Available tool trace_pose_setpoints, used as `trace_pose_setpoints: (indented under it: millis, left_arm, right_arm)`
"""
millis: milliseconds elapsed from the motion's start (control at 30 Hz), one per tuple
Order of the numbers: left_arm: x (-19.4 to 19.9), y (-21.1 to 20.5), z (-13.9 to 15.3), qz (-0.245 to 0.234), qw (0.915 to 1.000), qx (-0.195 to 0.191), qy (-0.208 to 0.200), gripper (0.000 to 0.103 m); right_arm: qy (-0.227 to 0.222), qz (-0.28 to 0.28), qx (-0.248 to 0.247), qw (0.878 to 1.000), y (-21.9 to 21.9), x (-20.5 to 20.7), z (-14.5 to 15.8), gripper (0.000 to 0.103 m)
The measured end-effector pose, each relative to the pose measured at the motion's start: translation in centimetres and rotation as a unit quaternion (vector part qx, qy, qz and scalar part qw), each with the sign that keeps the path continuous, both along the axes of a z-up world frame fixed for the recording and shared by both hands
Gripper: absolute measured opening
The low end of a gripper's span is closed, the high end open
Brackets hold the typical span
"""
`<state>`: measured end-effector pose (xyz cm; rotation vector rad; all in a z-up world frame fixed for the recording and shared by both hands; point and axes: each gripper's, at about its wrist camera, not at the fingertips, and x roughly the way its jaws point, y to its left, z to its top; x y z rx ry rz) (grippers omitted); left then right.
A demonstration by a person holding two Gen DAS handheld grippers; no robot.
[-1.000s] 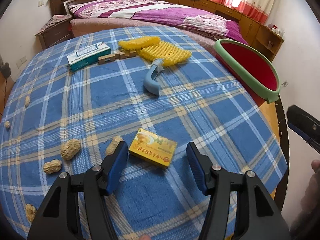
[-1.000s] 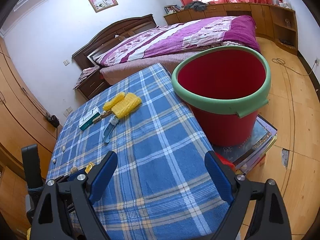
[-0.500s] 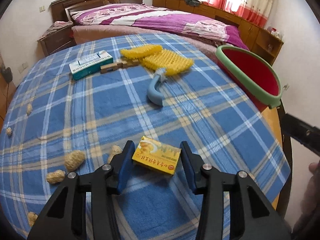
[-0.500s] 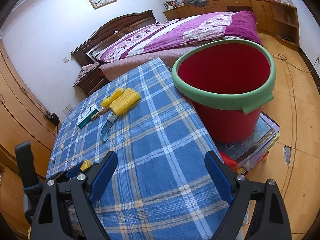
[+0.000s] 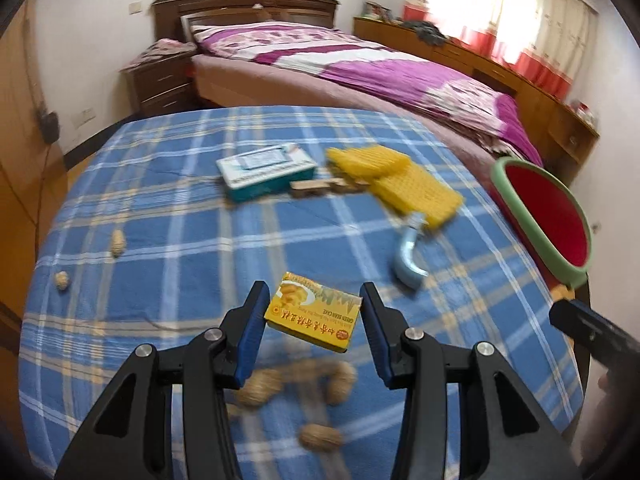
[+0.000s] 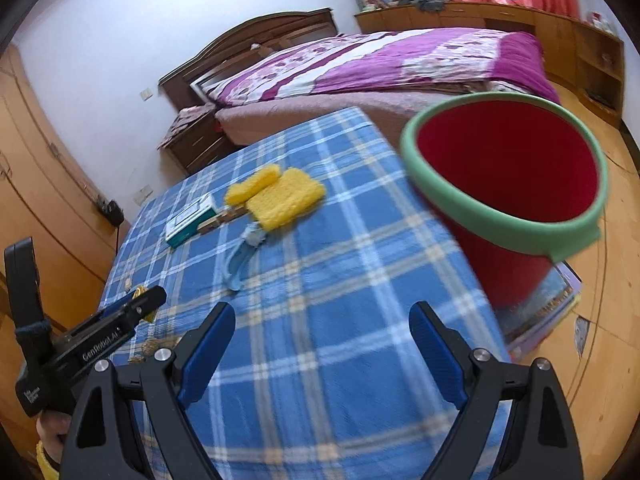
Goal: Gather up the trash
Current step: 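Grasp the small yellow box with the left gripper while the right grasps the blue plastic hook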
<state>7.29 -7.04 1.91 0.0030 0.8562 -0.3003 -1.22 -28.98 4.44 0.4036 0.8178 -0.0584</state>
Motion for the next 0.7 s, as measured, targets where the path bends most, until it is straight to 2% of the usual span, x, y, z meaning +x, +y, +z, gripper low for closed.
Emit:
trace_pose_setpoints:
  millis: [400, 567, 633, 700]
  left_arm:
    - [1.7, 4.7, -0.9, 0.058, 0.9981, -0.018, 0.009, 0.047]
    - [2.0, 5.6, -1.3, 0.067, 0.9974, -0.024, 0.014, 0.047]
    - [2.0, 5.8, -1.4, 0.069, 0.9972, -0.025, 0.015, 0.047]
    - [2.0, 5.9, -1.4, 0.069, 0.9971, -0.026, 0.016, 0.047]
  right_arm:
    - [0.02, 0.06, -0.009, 0.998, 5.5, 5.8, -1.7, 0.089]
    - [0.03, 0.074, -0.011, 0.997, 7.1, 7.7, -2.7, 0.075]
    - [0.035, 0.08, -0.012, 0.996, 7.7, 8.4, -3.2, 0.064]
    - [0.034, 0.083, -0.014, 0.996, 8.0, 8.9, -3.5, 0.06]
